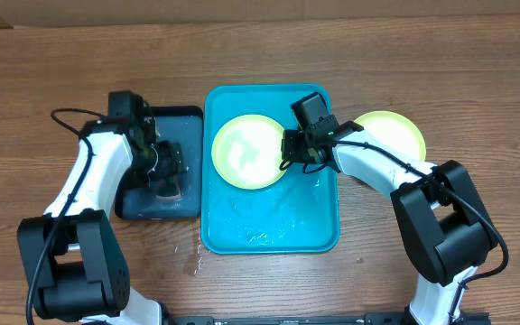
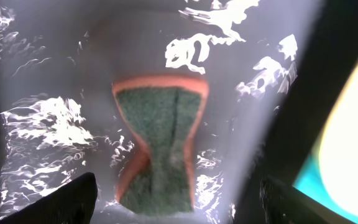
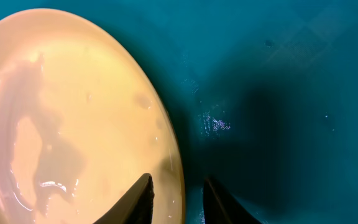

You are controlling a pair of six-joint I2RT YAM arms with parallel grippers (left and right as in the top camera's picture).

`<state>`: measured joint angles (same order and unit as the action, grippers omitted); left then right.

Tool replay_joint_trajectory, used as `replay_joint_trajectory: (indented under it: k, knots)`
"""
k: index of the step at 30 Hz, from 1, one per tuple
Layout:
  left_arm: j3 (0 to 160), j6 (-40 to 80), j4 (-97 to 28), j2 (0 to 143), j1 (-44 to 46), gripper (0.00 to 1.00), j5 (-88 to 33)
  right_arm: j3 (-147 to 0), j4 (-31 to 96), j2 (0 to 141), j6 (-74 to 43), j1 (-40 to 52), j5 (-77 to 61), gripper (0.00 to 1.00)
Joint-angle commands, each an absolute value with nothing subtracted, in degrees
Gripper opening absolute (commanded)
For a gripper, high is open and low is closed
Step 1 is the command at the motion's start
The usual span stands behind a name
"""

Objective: Clean dirty plates on tray and stack at the side

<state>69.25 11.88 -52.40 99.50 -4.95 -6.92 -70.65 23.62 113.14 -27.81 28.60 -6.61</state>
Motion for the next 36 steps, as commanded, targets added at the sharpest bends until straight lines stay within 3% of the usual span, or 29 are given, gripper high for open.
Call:
replay_joint_trajectory:
  k: [1,8,10,12,17,24,25,27,28,30,36]
  knots:
    - [76.62,12.91,-54.06,97.8,-5.72,0.84,-10.52,-70.5,23.27,112.14,-27.59,28.97,-6.02,0.29]
    - [89.56,12.93,-59.55,91.42,-8.75,0.84,-13.56,-70.5,22.94,112.55,-27.62,28.97,-6.02,0.29]
    - [91.57,12.91,-60.27,89.06,-9.93,0.98,-13.34,-70.5,22.26,113.38,-27.64,28.97,-6.02,0.29]
    - [92.05,12.91,-60.55,86.46,-10.98,1.0,-13.34,-70.5,21.43,114.41,-27.66,28.97,-6.04,0.28]
    - [92.05,12.88,-61.47,82.91,-11.66,1.0,-13.13,-70.57,21.06,114.87,-27.66,28.97,-6.07,0.04]
    - [91.98,12.88,-61.49,83.37,-11.62,1.0,-13.13,-70.57,20.91,114.87,-27.66,28.86,-6.07,0.04]
    - [91.98,12.88,-61.52,83.4,-11.62,1.0,-13.13,-70.57,20.88,114.87,-27.64,28.86,-6.07,0.08]
    - [91.98,12.88,-61.52,83.42,-11.62,1.0,-13.13,-70.57,20.93,114.87,-27.66,28.86,-6.09,0.31]
    - [91.98,12.88,-61.49,83.42,-11.62,1.0,-13.13,-70.57,20.93,114.87,-27.66,28.86,-6.09,0.35]
    - [91.98,12.88,-61.49,83.48,-11.62,1.0,-13.13,-70.57,21.12,114.89,-27.66,28.86,-6.09,0.34]
    - [91.98,12.88,-61.49,83.57,-11.62,1.0,-13.13,-70.57,22.48,114.89,-27.68,28.88,-7.77,0.18]
